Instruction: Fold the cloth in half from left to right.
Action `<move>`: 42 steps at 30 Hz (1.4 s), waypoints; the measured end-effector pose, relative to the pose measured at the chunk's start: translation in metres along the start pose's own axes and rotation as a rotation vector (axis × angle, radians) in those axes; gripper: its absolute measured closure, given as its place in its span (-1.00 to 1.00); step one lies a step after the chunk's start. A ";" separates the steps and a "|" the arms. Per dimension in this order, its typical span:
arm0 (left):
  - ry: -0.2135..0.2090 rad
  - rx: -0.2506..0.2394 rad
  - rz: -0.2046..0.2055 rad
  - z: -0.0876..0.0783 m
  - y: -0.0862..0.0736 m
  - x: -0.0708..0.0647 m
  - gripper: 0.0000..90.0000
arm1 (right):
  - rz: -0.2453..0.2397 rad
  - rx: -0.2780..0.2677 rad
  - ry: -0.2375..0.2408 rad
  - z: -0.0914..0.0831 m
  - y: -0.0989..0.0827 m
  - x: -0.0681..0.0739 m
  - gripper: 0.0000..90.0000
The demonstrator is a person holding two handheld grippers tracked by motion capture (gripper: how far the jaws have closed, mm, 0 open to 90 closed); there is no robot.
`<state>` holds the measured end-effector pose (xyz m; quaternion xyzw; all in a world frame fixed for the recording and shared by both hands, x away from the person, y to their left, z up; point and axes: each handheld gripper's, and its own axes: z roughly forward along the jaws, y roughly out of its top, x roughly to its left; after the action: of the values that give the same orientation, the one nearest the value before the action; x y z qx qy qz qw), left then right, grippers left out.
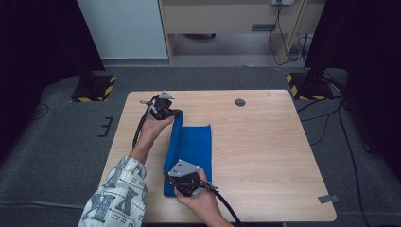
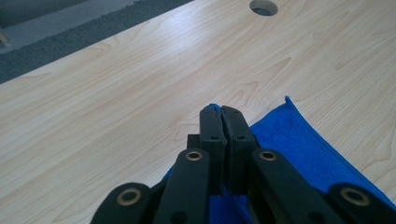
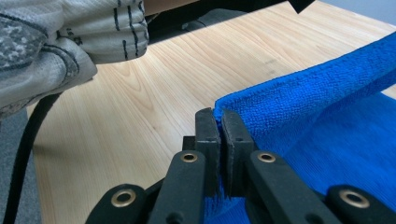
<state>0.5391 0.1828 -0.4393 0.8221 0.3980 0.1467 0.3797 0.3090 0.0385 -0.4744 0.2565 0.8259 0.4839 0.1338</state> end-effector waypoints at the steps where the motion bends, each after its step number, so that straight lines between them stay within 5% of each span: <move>1: 0.001 0.009 -0.005 0.004 0.000 -0.002 0.96 | 0.001 0.004 -0.008 -0.003 -0.004 -0.002 0.94; 15: -0.019 0.036 0.007 0.023 0.005 -0.023 0.96 | 0.011 0.044 -0.031 -0.025 -0.021 -0.016 0.94; 30: -0.035 0.069 0.011 0.037 0.004 -0.031 0.96 | 0.016 0.075 -0.045 -0.031 -0.036 -0.024 0.93; 42: -0.058 0.048 0.007 0.041 0.004 -0.036 0.96 | 0.023 0.086 -0.052 -0.035 -0.043 -0.026 0.92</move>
<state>0.5404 0.1330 -0.4617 0.8363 0.3872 0.1146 0.3708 0.3022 -0.0183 -0.4948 0.2840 0.8391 0.4429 0.1384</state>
